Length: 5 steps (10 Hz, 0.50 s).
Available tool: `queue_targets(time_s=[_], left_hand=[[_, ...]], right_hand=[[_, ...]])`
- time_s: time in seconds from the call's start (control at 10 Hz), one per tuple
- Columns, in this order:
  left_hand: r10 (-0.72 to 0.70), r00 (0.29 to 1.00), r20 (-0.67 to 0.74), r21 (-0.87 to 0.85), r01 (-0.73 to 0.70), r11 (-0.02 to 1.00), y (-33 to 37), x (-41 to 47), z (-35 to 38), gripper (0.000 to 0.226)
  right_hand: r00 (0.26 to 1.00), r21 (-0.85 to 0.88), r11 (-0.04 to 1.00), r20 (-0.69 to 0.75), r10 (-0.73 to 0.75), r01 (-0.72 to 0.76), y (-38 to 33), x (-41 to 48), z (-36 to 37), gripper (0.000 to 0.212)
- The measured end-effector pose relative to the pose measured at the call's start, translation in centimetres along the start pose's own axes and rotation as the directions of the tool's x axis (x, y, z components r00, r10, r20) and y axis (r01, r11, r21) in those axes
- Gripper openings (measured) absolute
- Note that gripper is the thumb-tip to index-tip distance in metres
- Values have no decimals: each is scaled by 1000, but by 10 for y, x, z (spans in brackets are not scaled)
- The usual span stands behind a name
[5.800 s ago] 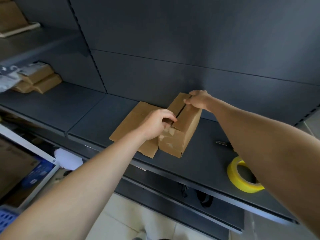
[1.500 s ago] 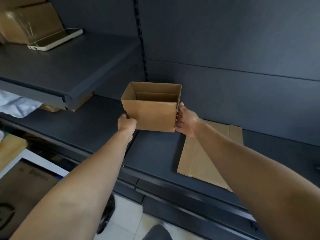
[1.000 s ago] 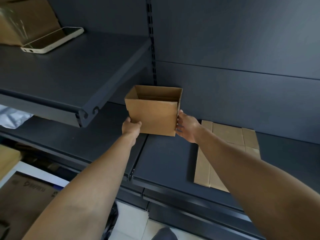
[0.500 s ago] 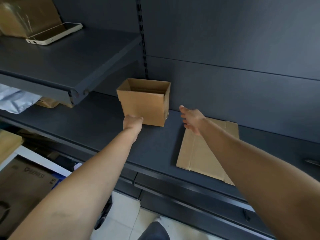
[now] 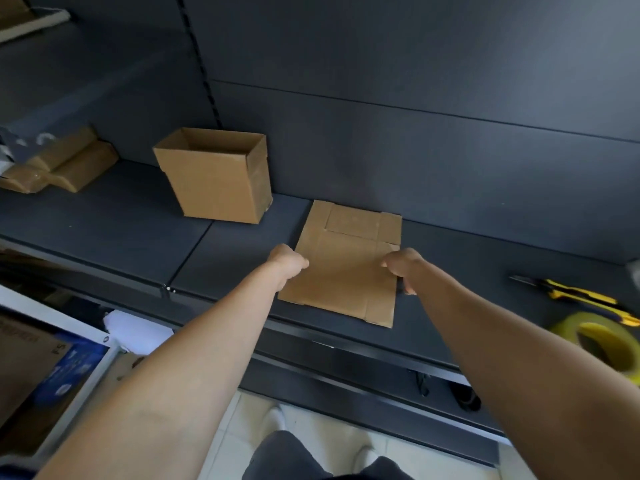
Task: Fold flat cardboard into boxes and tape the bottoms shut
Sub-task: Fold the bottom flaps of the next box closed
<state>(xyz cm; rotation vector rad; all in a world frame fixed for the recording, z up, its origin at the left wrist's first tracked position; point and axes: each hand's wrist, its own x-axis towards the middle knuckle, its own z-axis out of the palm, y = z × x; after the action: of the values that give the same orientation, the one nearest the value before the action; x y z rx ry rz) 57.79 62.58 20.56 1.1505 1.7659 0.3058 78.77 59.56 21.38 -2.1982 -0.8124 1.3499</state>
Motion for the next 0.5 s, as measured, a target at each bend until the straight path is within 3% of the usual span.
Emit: queue_targets(time_s=[0.2, 0.3, 0.4, 0.5], left_hand=[[-58, 998, -12, 40, 58, 997, 5, -23, 35, 48], [-83, 994, 72, 12, 83, 997, 13, -40, 48, 44], [-37, 996, 83, 58, 32, 998, 30, -63, 57, 46], [132, 991, -10, 45, -131, 990, 62, -80, 59, 47]], right_hand=[[999, 125, 992, 15, 31, -32, 17, -2, -36, 35], [1000, 127, 992, -17, 22, -19, 17, -8, -62, 33], [994, 97, 991, -69, -85, 91, 1, -23, -84, 32], [959, -95, 967, -141, -247, 235, -19, -44, -102, 31]])
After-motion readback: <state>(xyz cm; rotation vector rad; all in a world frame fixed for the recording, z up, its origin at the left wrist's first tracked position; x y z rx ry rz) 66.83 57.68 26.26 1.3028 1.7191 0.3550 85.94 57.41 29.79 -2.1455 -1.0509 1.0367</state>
